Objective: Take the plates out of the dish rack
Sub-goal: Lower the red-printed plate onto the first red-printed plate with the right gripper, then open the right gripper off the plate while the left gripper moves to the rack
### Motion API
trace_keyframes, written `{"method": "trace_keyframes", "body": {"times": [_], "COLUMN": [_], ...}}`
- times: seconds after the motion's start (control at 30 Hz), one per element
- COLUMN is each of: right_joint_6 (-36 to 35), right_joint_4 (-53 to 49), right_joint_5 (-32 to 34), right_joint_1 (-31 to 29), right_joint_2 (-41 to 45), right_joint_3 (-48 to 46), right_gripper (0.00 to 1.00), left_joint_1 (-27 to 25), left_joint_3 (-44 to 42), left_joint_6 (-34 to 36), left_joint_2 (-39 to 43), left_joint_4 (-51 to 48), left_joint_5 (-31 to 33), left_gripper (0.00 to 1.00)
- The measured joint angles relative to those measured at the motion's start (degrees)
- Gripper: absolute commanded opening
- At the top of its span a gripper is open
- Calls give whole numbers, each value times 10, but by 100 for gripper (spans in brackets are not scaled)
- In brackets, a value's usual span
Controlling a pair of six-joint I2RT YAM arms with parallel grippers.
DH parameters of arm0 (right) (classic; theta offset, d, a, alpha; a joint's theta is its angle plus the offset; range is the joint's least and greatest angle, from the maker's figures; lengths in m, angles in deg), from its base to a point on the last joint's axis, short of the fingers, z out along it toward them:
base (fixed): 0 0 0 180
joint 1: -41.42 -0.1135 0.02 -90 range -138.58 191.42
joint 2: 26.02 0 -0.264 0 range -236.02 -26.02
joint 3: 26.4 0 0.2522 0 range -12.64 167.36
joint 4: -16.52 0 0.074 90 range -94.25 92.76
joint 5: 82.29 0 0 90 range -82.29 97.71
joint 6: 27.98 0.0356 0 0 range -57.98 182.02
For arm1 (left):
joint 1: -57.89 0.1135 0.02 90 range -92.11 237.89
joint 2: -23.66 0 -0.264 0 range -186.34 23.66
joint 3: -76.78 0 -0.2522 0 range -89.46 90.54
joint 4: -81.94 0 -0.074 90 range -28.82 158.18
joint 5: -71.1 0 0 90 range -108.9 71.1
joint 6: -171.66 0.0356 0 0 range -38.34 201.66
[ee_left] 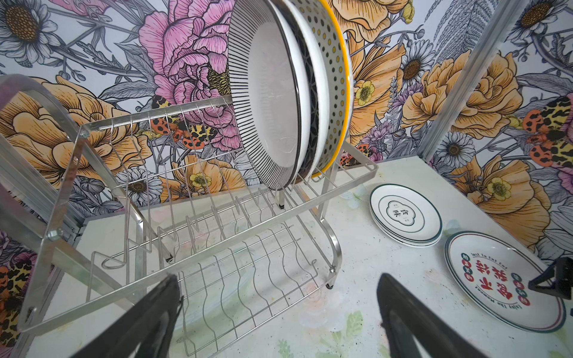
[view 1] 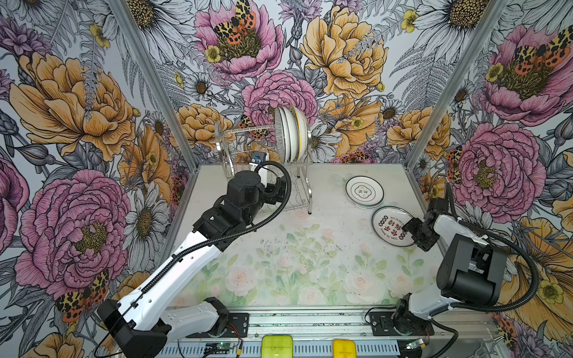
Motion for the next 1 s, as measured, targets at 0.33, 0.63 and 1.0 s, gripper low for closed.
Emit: {"method": "trace_keyframes", "body": {"times": [0.33,0.63,1.0], "right_joint_6": [-5,-5,-7], "right_joint_4": [-4,-5,-4], "right_joint_5": [6,-37,-96], "right_joint_1": [0,-1,-1], "right_joint_2": [19,84,133], "right_joint_3": [10,34,48], "right_gripper": [99,99,99], "left_joint_1": [7,19,113], "left_joint_3": [0,38,45], "left_joint_6": [-4,3,15], "left_joint_2": [3,-13,-84], "left_joint_4": [-1,-11,50], "left_joint_5": [0,-38,-196], "left_gripper": [99,99,95]}}
